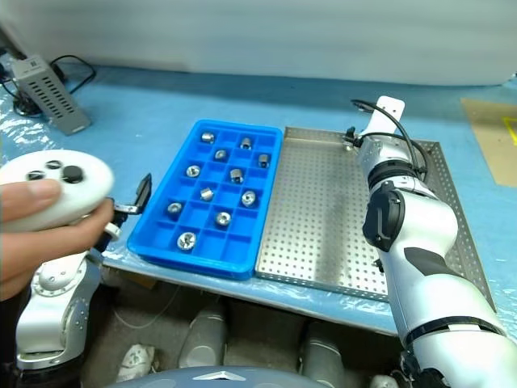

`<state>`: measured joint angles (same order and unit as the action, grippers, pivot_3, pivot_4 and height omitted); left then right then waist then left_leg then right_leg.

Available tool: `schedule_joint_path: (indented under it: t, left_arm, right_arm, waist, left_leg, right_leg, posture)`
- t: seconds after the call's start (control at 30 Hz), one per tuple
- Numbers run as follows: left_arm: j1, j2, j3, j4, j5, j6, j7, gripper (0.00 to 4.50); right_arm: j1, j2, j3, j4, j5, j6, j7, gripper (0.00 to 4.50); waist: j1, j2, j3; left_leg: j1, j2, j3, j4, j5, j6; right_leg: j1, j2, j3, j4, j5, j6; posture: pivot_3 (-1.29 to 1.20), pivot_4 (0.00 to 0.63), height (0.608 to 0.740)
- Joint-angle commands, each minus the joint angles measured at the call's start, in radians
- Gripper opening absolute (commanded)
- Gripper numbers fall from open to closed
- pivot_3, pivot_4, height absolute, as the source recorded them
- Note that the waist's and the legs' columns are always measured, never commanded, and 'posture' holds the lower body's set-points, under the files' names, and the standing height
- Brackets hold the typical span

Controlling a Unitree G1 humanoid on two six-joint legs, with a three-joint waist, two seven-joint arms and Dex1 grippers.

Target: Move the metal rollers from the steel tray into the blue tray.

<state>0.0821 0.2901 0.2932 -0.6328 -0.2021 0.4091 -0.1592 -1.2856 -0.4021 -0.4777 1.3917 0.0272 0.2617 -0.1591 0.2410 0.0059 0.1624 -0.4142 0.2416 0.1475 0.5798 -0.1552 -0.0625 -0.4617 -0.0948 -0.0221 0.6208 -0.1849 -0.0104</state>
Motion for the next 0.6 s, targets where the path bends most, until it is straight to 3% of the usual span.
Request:
schedule_joint_path:
  t: [0.03,0.4,0.6]
  left_arm:
    - [0.028,0.019,0.065,-0.098,-0.011,0.023,0.012,4.50]
    - [0.140,0.010,0.131,-0.246,-0.026,0.106,0.035,4.50]
    - [0.149,0.017,0.154,-0.277,-0.037,0.135,0.041,4.50]
  right_arm:
    - [-0.004,-0.012,-0.024,-0.018,0.008,-0.019,-0.009,4.46]
    - [0.040,-0.006,-0.092,-0.019,0.031,-0.039,-0.086,4.46]
    - [0.059,-0.010,-0.031,-0.018,-0.045,-0.031,-0.188,4.46]
  waist:
    - [0.016,0.000,0.000]
    - [0.131,0.000,0.000]
    - [0.188,0.001,0.000]
  left_leg:
    - [0.000,0.000,0.000,0.000,0.000,0.000]
    - [0.000,0.000,0.000,-0.002,0.000,0.000]
    - [0.001,0.000,0.000,-0.002,0.000,-0.001]
  right_leg:
    - [0.000,0.000,0.000,0.000,0.000,0.000]
    - [-0.001,0.001,0.002,-0.001,-0.001,0.001]
    - [-0.002,0.002,0.003,0.000,-0.004,0.007]
  posture:
    - [0.66,0.150,0.740]
    - [0.75,0.150,0.740]
    - [0.77,0.150,0.740]
